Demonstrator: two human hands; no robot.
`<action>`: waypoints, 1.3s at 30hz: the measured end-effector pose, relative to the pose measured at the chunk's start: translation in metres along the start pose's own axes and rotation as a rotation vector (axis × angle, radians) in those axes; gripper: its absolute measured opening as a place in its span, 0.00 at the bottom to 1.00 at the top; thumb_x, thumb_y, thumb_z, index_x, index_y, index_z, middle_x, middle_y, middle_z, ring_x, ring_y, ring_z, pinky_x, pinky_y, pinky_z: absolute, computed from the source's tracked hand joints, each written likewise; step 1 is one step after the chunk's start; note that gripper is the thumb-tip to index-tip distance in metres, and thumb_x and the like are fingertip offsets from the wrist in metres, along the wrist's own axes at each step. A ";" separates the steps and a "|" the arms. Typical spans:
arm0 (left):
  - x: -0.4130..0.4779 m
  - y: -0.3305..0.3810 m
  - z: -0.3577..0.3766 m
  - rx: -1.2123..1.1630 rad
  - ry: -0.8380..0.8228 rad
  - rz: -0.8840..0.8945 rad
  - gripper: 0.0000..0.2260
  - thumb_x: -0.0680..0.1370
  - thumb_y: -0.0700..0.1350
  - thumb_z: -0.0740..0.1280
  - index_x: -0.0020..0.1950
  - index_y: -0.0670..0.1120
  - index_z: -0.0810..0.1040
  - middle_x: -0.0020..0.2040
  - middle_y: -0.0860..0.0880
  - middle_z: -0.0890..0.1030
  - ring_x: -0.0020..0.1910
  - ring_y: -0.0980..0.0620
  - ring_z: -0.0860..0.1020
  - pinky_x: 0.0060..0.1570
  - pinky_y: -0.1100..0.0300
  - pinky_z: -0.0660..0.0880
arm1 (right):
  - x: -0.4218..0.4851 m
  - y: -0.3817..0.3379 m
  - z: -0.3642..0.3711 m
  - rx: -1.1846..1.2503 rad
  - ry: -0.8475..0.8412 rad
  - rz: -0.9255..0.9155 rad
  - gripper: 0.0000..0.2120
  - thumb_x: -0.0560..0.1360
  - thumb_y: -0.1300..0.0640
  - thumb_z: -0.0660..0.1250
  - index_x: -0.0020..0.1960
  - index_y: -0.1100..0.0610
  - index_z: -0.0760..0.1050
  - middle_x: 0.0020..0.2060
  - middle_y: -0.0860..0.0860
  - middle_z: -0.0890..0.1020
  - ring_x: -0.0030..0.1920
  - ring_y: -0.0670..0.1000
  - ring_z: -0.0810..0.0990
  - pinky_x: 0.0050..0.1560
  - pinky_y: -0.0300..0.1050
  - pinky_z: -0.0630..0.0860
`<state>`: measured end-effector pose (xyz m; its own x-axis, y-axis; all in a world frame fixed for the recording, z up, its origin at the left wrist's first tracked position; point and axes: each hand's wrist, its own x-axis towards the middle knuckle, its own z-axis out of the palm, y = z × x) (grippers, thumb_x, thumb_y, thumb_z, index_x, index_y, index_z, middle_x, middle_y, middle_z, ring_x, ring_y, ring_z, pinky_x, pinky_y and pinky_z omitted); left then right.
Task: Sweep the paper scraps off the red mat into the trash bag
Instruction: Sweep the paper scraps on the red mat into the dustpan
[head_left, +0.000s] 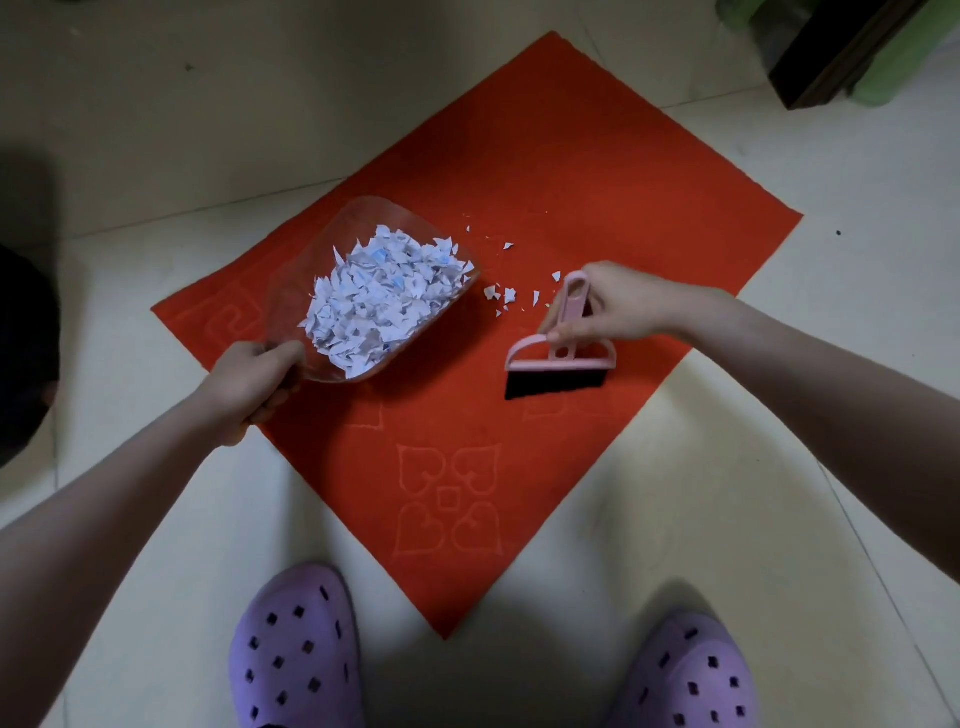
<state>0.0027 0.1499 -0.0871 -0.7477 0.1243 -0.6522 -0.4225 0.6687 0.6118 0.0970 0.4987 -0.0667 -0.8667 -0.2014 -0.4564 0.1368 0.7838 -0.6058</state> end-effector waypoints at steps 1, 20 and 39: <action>0.001 -0.002 -0.001 0.023 -0.008 0.006 0.14 0.75 0.42 0.60 0.29 0.43 0.68 0.17 0.52 0.64 0.15 0.57 0.57 0.18 0.72 0.52 | 0.000 0.003 -0.003 -0.021 0.095 -0.006 0.07 0.73 0.53 0.72 0.50 0.52 0.84 0.35 0.34 0.82 0.37 0.37 0.80 0.35 0.32 0.72; 0.007 -0.020 -0.016 0.208 -0.055 0.047 0.11 0.70 0.45 0.65 0.28 0.43 0.71 0.22 0.49 0.68 0.21 0.52 0.60 0.24 0.67 0.55 | -0.004 0.014 -0.009 -0.048 0.421 -0.013 0.10 0.73 0.47 0.69 0.52 0.48 0.83 0.48 0.49 0.85 0.48 0.52 0.83 0.48 0.56 0.79; 0.005 -0.021 -0.023 0.385 -0.033 0.037 0.14 0.68 0.52 0.66 0.27 0.45 0.71 0.23 0.48 0.70 0.23 0.50 0.64 0.26 0.65 0.61 | 0.026 -0.010 0.017 -0.118 0.703 0.216 0.22 0.80 0.44 0.58 0.36 0.57 0.76 0.30 0.55 0.81 0.32 0.56 0.80 0.36 0.46 0.75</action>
<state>-0.0040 0.1195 -0.0936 -0.7392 0.1729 -0.6509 -0.1678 0.8887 0.4266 0.0812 0.4758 -0.0842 -0.9342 0.3566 -0.0086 0.3207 0.8291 -0.4580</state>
